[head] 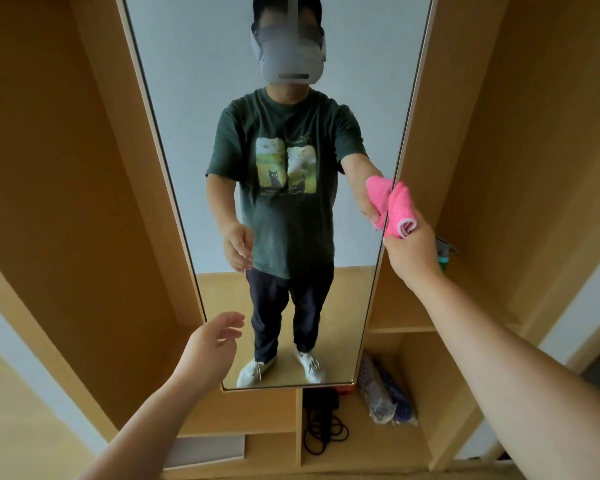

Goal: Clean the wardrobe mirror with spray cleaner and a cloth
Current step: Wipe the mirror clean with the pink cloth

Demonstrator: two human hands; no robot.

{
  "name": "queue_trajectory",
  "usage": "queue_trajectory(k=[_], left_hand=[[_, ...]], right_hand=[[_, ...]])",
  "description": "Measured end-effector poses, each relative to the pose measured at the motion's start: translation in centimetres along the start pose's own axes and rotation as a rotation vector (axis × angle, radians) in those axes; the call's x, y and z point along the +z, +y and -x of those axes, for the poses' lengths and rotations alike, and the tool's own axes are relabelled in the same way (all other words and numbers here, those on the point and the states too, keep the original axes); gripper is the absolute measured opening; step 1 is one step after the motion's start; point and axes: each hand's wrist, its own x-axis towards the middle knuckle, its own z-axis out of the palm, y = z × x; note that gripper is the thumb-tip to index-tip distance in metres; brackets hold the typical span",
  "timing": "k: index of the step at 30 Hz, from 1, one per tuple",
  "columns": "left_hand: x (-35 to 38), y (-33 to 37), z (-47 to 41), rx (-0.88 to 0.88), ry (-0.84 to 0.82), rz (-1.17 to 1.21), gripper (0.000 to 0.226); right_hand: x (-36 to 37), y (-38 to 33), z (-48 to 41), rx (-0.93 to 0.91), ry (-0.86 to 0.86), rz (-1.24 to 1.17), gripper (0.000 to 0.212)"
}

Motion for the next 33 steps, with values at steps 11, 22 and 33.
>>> queue_trajectory(k=[11,22,33], left_hand=[[1.0,-2.1,1.8,-0.073,-0.05,-0.011,0.047],[2.2,-3.4,2.2,-0.105,-0.085,-0.021,0.045],[3.3,-4.3,2.6,-0.149,-0.126,-0.025,0.042]], right_hand=[[0.9,2.3,1.4,0.057,-0.031,0.019,0.038],[2.2,5.9,3.3,0.125,-0.048,0.041,0.04],[3.1,8.8,5.6,0.139,-0.111,0.061,0.047]])
